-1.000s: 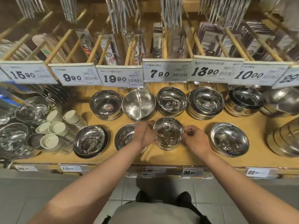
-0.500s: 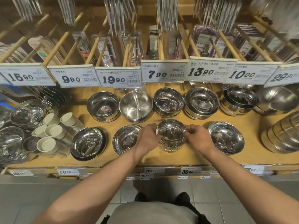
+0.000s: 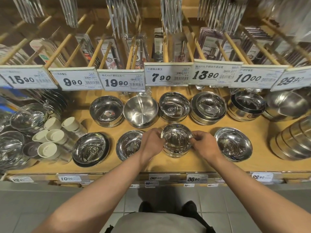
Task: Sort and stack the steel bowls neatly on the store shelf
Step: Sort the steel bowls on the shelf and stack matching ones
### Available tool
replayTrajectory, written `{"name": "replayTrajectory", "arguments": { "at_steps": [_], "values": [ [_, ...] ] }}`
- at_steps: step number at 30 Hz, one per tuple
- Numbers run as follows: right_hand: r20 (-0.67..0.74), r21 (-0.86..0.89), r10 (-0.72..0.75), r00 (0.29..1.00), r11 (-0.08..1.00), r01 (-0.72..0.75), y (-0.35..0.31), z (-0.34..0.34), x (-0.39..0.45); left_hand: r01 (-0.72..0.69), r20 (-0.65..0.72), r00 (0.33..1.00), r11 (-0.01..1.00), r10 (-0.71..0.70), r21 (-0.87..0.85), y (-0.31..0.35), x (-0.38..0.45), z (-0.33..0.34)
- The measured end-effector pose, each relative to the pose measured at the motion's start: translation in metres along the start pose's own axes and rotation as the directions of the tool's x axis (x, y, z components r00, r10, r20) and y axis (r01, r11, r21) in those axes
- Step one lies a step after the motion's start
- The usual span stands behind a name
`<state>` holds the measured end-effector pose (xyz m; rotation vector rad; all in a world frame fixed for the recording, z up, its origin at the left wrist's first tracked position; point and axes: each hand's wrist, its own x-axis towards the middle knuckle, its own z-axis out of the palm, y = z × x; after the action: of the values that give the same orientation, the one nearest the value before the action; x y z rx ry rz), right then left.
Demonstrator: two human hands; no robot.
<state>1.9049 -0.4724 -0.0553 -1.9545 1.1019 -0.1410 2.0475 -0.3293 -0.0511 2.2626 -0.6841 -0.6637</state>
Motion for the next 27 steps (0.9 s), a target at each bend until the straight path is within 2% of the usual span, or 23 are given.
{"name": "replayTrajectory", "arguments": {
  "at_steps": [3,8,12,17,19,23,27],
  "values": [
    [-0.002,-0.01,-0.01,1.0,1.0,0.01,-0.002,-0.001,-0.001,-0.011,-0.013,1.0,1.0,0.011,0.013,-0.001,-0.001,-0.001],
    [0.027,0.007,0.009,1.0,1.0,-0.009,-0.004,-0.002,-0.002,0.016,0.043,0.999,1.0,-0.015,-0.007,0.001,-0.003,-0.004],
    [-0.075,-0.054,0.005,0.997,0.998,-0.009,-0.012,-0.006,-0.004,0.02,0.074,0.997,0.996,-0.014,-0.083,-0.005,-0.008,-0.024],
    [-0.136,-0.04,-0.116,0.984,0.993,0.111,-0.045,-0.009,-0.005,0.159,-0.094,0.978,0.955,-0.187,-0.25,-0.037,-0.024,-0.086],
    [-0.109,-0.003,-0.166,0.98,0.986,0.167,-0.064,0.0,-0.006,0.18,-0.191,0.951,0.94,-0.241,-0.291,-0.057,-0.031,-0.116],
    [0.037,0.051,-0.236,0.971,0.971,0.234,-0.097,0.031,-0.009,0.261,-0.371,0.845,0.902,-0.385,-0.344,-0.106,-0.047,-0.166],
    [0.167,0.106,-0.275,0.947,0.96,0.26,-0.12,0.065,-0.012,0.386,-0.403,0.763,0.856,-0.506,-0.344,-0.151,-0.066,-0.183]
  ]
}}
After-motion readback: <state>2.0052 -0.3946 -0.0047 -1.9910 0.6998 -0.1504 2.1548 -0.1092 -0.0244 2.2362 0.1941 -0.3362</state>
